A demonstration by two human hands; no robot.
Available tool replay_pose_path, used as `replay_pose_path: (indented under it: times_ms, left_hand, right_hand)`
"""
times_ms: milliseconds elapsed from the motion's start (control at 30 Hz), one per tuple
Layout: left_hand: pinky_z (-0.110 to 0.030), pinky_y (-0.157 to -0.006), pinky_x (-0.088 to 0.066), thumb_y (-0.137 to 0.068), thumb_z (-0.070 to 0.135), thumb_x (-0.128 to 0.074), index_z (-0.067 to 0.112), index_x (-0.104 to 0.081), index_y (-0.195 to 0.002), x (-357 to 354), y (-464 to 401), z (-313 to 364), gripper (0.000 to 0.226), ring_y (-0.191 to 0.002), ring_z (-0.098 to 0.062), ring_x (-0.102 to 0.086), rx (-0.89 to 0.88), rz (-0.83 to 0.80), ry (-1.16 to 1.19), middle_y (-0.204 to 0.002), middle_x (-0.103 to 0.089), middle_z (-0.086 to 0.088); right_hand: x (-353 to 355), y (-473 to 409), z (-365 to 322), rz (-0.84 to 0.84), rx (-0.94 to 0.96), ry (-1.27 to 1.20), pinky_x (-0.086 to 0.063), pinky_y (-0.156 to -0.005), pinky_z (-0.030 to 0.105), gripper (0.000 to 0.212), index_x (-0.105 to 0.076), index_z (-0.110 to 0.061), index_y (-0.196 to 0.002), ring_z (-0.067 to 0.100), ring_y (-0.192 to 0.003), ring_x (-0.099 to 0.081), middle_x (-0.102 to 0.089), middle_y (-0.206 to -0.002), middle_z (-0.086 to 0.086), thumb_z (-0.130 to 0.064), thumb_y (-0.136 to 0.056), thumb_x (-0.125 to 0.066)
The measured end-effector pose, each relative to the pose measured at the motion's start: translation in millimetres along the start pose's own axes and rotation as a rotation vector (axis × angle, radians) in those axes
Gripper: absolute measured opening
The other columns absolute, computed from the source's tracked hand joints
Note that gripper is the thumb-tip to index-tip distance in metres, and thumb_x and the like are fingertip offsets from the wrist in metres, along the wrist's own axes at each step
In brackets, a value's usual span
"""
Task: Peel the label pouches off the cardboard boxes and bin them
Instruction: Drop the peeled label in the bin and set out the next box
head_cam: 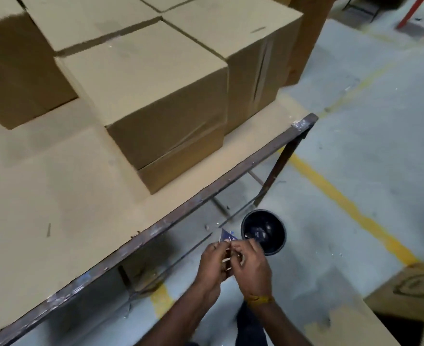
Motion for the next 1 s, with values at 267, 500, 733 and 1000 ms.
replay_pose_path:
  times_ms: [267,500,733,1000]
  left_hand:
    - [-0.032,-0.058,-0.057,-0.096,0.009,-0.057,0.001,-0.065,-0.102,-97,-133,-86,0.012,-0.072,-0.029,-0.07,0.258,0.148,-0.017,-0.085,-0.073,-0.018]
    - [-0.031,-0.061,-0.058,-0.097,0.012,-0.059,0.003,-0.064,-0.101,-124,-271,-178,0.011,-0.074,-0.028,-0.07,0.371,0.229,-0.102,-0.086,-0.068,-0.016]
    - [-0.038,-0.07,-0.057,-0.099,0.014,-0.056,0.003,-0.065,-0.106,-129,-389,-251,0.016,-0.08,-0.032,-0.071,0.388,0.27,-0.109,-0.094,-0.069,-0.02]
    - [-0.047,-0.08,-0.048,-0.101,0.025,-0.056,0.006,-0.057,-0.111,-91,-443,-314,0.022,-0.093,-0.036,-0.059,0.573,0.321,-0.268,-0.099,-0.06,-0.016]
  right_hand:
    - [3,-51,201,0.025,-0.295,-0.108,-0.044,-0.079,0.025,0.023,-0.067,-0.026,-0.106,0.012,-0.094,-0.057,-0.057,-0.103,-0.007,-0.027,-0.083,-0.072]
    - [-89,-41,382,0.033,-1.265,-0.81,-0.044,-0.052,0.024,0.025,-0.062,-0.01,-0.112,0.017,-0.06,-0.058,-0.064,-0.075,0.007,-0.003,-0.089,-0.07]
    - [-160,-78,492,0.077,-1.316,-0.845,-0.047,-0.062,0.031,0.016,-0.06,-0.01,-0.103,0.024,-0.072,-0.062,-0.066,-0.085,0.013,-0.001,-0.091,-0.064]
    - [-244,-63,595,-0.167,-1.365,-0.529,-0.052,-0.09,0.045,0.041,-0.06,-0.011,-0.122,0.029,-0.095,-0.062,-0.068,-0.114,0.015,-0.022,-0.085,-0.074]
Point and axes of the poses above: each hand's wrist, its own y-axis away from the middle knuckle, its own x-axis out of the back of the hand, z = x × y, the point moved 9 cm from there along -y, towards the middle knuckle
